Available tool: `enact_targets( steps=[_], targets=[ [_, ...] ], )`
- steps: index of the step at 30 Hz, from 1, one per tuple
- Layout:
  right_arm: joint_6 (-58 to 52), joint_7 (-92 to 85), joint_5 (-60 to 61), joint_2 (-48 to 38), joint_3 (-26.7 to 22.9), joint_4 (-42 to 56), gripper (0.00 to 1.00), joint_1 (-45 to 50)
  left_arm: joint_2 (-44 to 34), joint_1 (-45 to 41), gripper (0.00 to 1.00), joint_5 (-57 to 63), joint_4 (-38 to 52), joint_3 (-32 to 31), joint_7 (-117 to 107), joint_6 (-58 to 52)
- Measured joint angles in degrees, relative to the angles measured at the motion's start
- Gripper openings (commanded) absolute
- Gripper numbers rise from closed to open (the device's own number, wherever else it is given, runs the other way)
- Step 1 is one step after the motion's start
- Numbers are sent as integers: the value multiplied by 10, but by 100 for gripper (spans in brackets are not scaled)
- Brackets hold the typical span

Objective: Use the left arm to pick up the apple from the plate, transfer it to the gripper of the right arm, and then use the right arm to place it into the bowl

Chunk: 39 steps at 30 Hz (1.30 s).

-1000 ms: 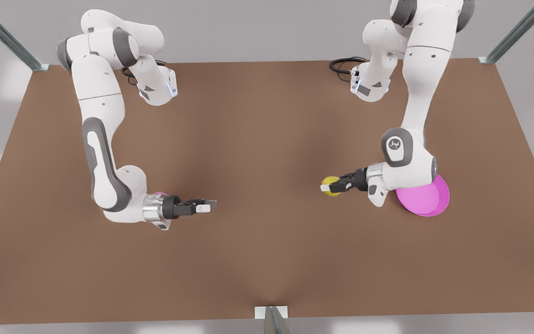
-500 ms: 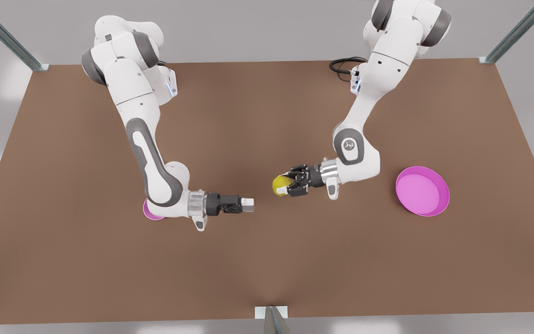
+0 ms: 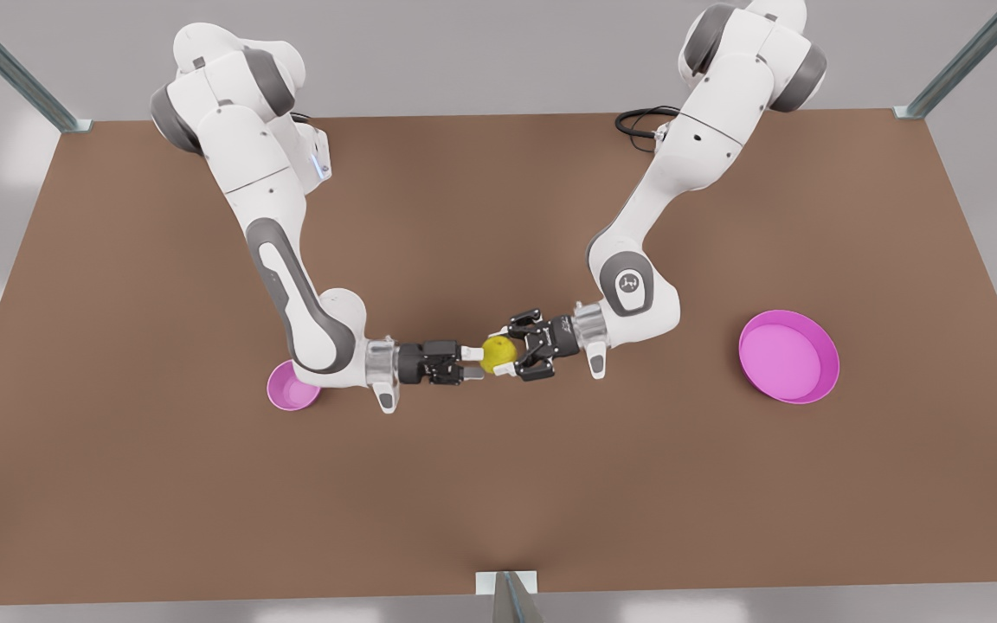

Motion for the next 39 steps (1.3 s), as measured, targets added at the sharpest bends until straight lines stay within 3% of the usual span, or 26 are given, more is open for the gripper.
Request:
enact_targets(
  steps=[23, 32, 39],
  targets=[
    [29, -90, 28, 4, 0, 10, 100, 24, 13, -3, 63, -4, 17, -15, -53, 19],
    [33, -105, 30, 4, 0, 10, 81, 25, 14, -3, 63, -4, 18, -18, -62, 30],
    [34, -113, 31, 7, 0, 12, 58, 24, 14, -3, 63, -3, 18, -18, -66, 31]
  ],
)
